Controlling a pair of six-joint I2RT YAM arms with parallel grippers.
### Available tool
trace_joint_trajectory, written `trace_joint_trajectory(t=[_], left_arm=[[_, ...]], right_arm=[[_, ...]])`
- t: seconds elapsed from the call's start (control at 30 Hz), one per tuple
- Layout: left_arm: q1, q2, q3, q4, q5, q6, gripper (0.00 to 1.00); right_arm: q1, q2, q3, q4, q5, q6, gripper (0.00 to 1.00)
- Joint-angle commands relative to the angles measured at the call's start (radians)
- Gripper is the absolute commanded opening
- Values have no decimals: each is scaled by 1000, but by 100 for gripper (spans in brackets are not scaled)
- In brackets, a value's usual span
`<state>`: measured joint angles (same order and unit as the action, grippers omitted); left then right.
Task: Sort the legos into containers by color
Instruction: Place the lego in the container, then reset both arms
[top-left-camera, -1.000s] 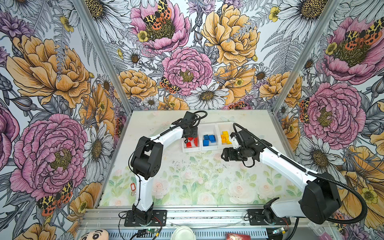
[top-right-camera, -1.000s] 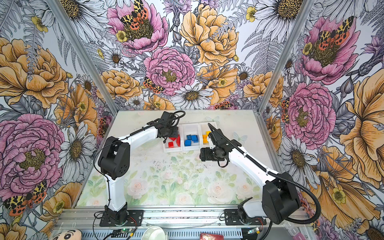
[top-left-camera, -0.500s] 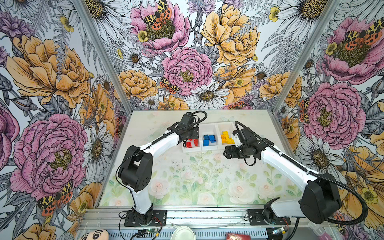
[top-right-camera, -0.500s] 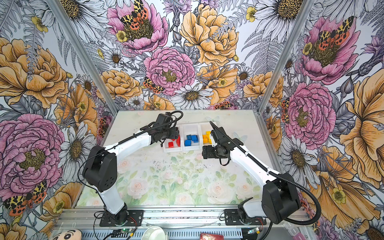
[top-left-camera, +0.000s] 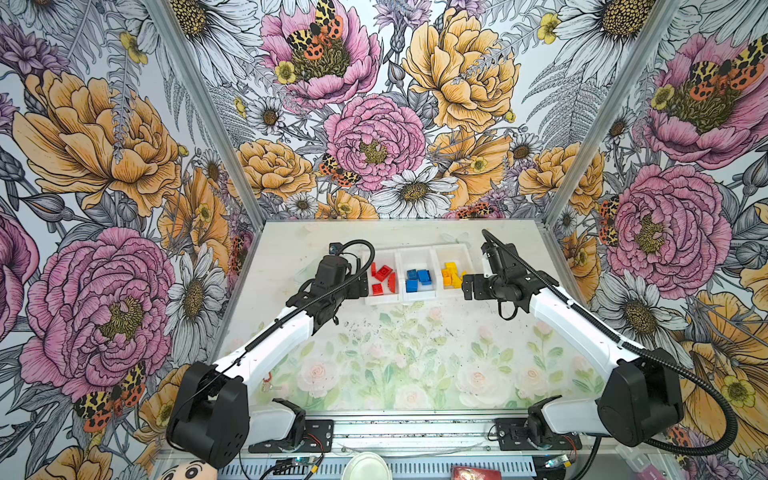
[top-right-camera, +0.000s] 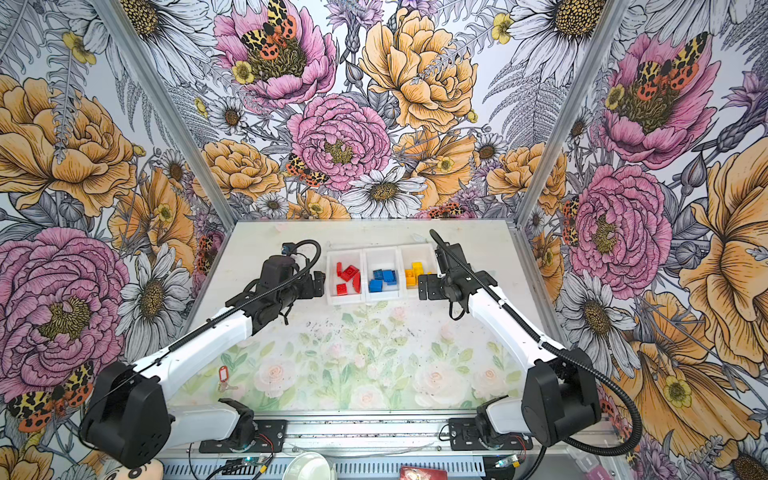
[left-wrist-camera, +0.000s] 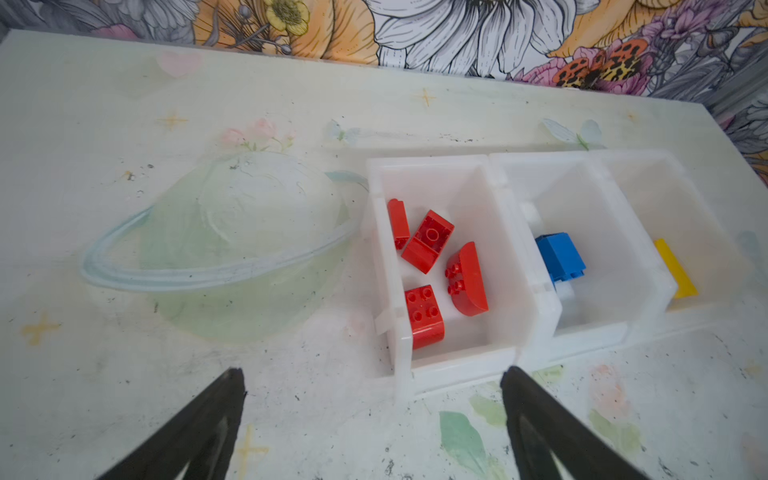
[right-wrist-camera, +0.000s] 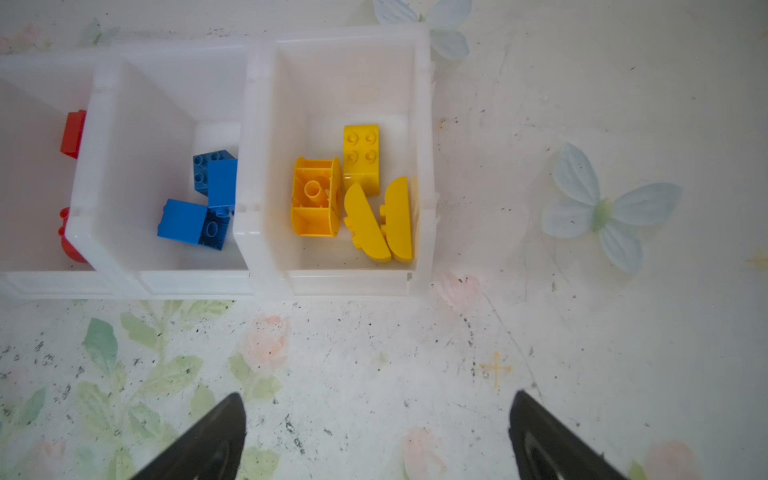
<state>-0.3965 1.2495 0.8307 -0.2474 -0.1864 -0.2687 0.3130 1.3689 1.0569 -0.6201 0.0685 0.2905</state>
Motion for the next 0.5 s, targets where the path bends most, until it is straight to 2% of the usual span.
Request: trace_joint_trajectory(t=[0.0,0.1,0.2,0.33,0.47], left_arm=[[57,-84,-60,74,-41,51,99],[100,-128,-98,105,-56,74,99],[136,-138,-125,151,-73,95,99],[184,-174,-208,270,-86,130,99],[247,-191,-302,428,-119,155,98]], right_arm=[[-32,-28,-30,108,110,-60,99],[-61,-46,-95,220,194,-96,100],[-106,-76,-186,357,221,-138,99],[-186,-96,-277,498,193,-150,99],[-228,-86,-408,754,146,-202,99]])
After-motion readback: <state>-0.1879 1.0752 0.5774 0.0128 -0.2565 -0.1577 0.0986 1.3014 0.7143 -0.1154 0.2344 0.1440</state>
